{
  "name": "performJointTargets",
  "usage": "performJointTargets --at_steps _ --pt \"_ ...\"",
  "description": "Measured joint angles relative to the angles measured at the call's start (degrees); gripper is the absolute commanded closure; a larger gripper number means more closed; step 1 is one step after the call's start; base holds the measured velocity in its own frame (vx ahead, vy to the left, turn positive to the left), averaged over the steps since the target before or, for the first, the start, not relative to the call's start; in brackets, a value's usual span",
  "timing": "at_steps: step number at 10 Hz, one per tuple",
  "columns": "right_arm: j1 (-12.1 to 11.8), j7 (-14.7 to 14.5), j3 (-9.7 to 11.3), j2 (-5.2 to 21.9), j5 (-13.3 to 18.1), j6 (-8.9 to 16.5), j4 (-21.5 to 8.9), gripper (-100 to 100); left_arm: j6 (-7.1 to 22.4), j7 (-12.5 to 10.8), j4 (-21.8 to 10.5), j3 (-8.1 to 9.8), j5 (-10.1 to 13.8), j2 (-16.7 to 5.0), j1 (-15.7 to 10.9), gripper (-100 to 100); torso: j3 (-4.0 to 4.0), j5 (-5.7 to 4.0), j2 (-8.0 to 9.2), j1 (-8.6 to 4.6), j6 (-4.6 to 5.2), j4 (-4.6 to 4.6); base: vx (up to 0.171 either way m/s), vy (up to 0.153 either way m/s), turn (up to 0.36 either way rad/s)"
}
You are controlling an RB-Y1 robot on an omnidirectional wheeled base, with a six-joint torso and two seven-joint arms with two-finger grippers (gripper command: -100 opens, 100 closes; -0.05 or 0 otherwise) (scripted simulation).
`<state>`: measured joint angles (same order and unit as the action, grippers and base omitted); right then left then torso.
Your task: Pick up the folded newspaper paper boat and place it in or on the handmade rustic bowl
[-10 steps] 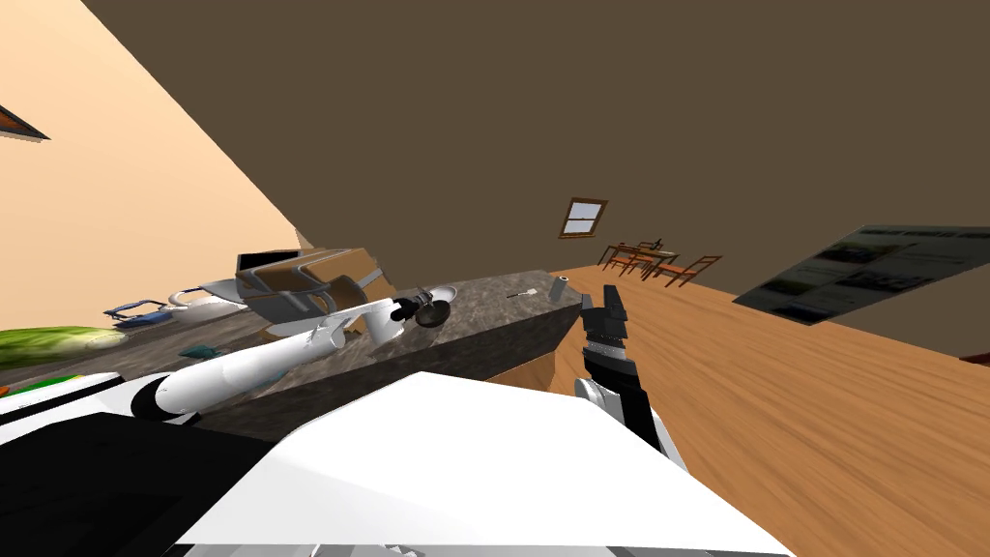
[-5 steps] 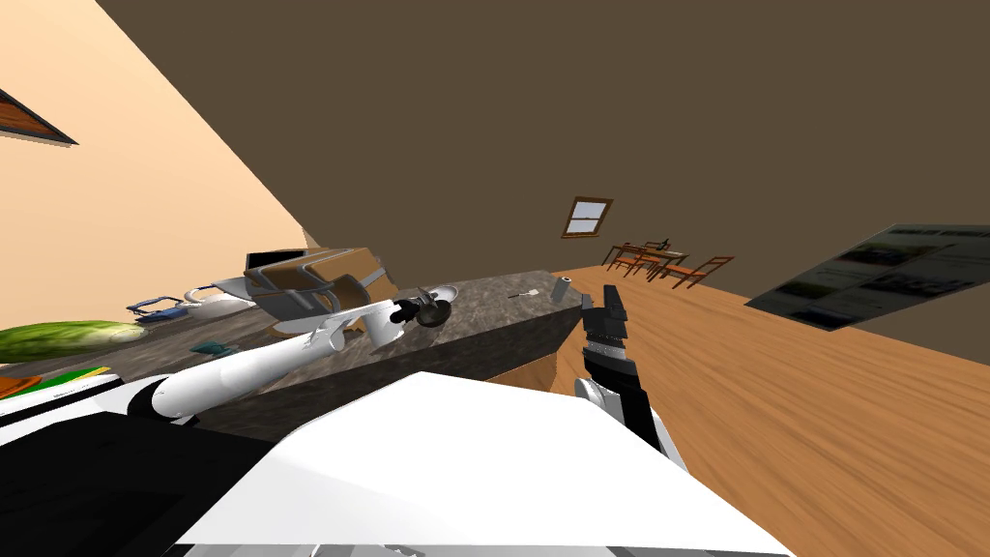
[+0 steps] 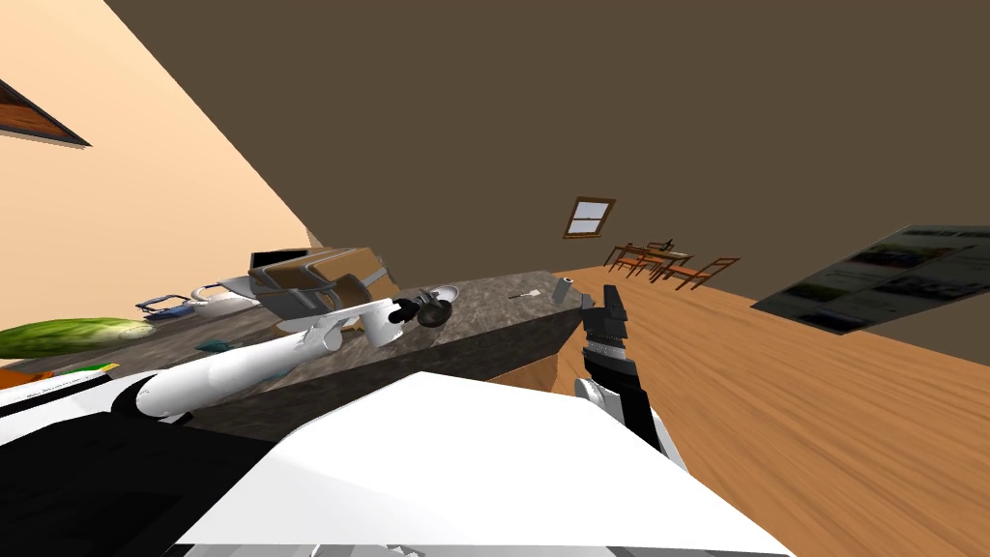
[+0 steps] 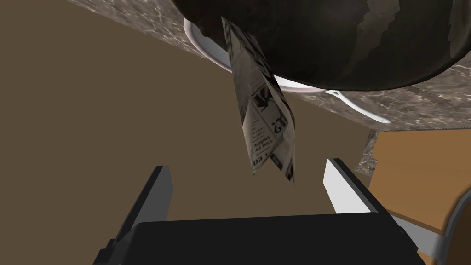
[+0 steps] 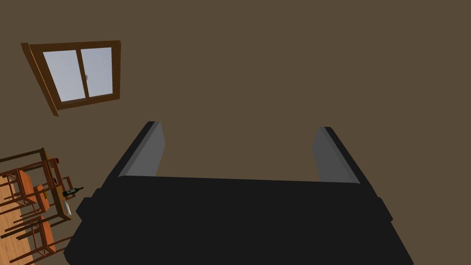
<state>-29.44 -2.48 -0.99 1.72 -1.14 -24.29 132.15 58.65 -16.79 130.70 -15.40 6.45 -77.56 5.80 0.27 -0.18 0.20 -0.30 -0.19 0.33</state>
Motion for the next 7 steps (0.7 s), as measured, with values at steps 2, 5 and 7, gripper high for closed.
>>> performJointTargets --at_steps 2,5,7 --pt "0.0 0.0 0.0 0.0 0.0 0.0 0.0 0 1.9 -1.2 3.0 0.17 1.1 -1.8 -0.2 -100 0.0 -0.01 -0.01 -0.04 0.0 0.0 0.011 -0.014 0.04" --pt "0.0 0.0 0.0 0.0 0.0 0.0 0.0 0 3.3 -2.0 5.1 0.52 2.4 -3.4 -0.5 -100 0.01 0.01 0.02 0.01 0.0 0.0 0.004 -0.005 0.016" --pt "0.0 0.0 0.0 0.0 0.0 0.0 0.0 0 3.5 -2.2 5.5 0.56 2.3 -3.5 -0.4 -100 0.01 0.01 0.02 0.03 0.01 0.0 -0.002 0.003 -0.008"
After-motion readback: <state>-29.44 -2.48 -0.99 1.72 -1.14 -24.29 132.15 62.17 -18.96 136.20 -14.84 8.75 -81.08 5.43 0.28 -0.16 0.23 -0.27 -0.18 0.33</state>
